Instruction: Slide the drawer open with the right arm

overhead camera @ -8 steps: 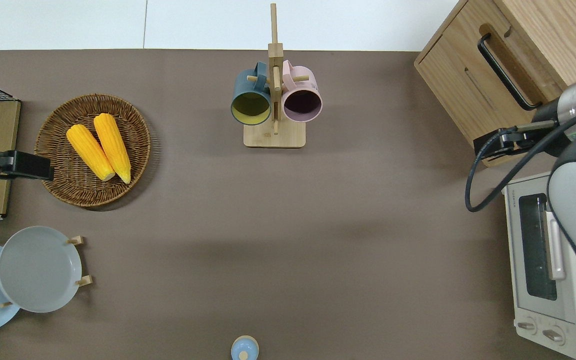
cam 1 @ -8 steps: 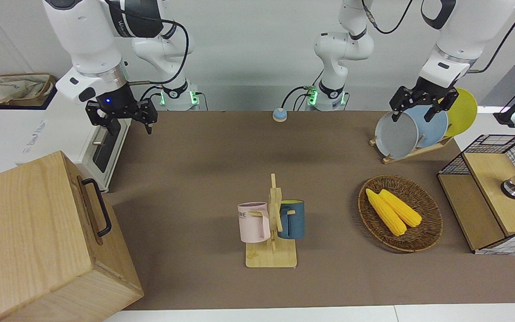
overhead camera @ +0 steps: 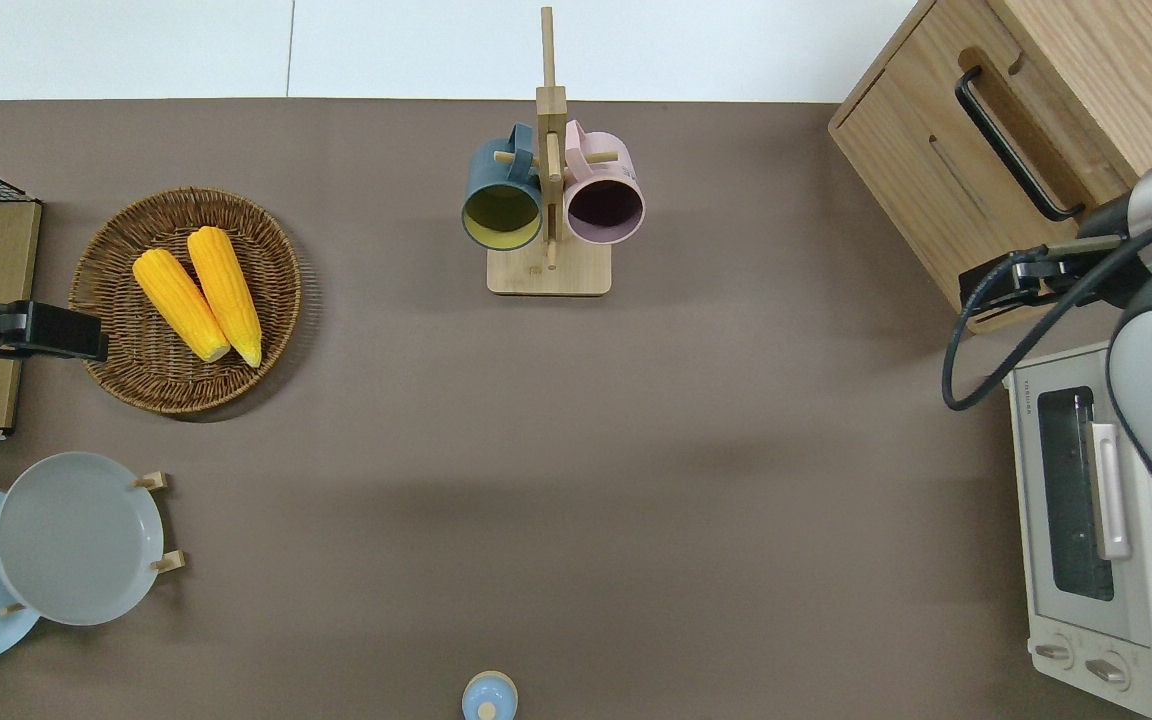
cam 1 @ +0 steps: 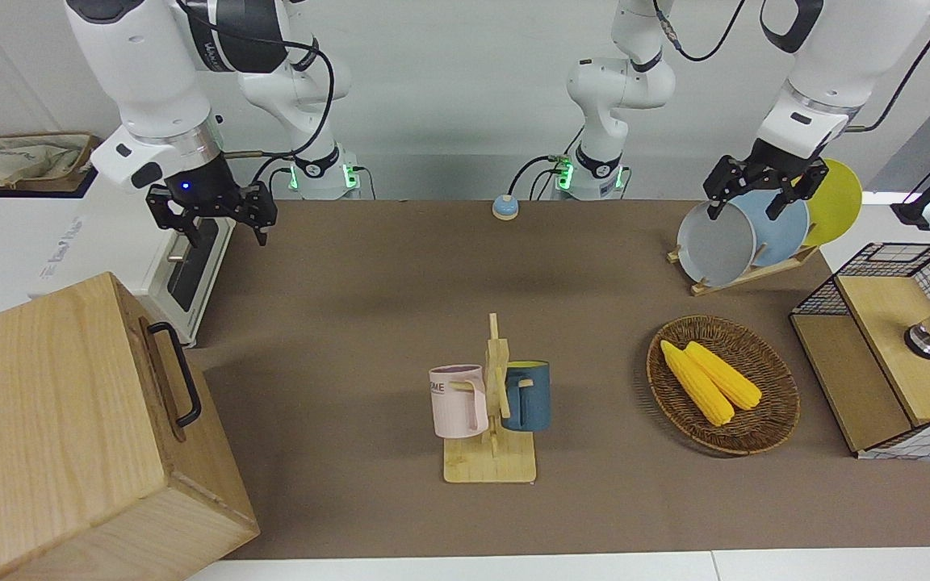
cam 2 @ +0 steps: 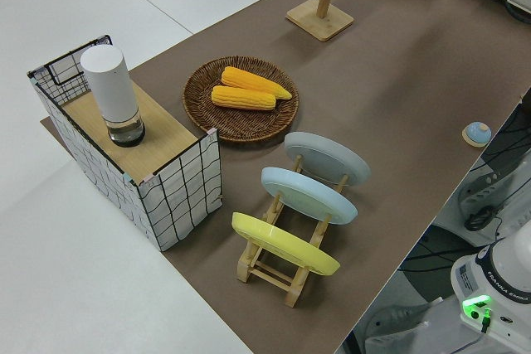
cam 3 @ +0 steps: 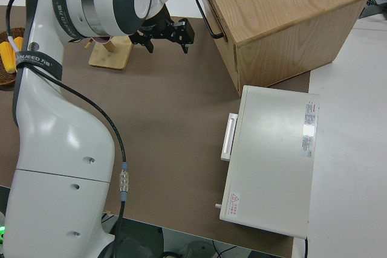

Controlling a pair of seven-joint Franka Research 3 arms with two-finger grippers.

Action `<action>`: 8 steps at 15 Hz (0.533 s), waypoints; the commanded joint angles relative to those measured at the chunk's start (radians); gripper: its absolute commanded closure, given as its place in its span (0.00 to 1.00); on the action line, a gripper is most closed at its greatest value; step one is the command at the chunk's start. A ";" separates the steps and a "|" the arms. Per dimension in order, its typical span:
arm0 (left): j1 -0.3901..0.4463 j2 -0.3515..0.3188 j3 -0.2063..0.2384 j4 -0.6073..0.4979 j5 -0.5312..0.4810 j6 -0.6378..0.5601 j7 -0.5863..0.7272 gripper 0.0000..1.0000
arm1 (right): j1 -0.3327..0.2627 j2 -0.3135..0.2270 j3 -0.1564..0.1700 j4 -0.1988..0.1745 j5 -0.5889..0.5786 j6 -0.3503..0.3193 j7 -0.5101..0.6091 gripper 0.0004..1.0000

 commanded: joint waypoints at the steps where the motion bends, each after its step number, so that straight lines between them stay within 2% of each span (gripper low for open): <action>1: -0.017 0.013 0.017 0.020 0.012 0.000 0.007 0.00 | -0.009 0.013 0.004 0.016 -0.001 0.005 -0.007 0.02; 5: -0.017 0.013 0.017 0.020 0.012 0.000 0.007 0.00 | 0.000 0.020 -0.004 0.018 -0.021 0.005 -0.004 0.02; 8: -0.017 0.013 0.017 0.020 0.012 0.000 0.007 0.00 | 0.013 0.020 0.001 0.016 -0.094 0.005 0.015 0.02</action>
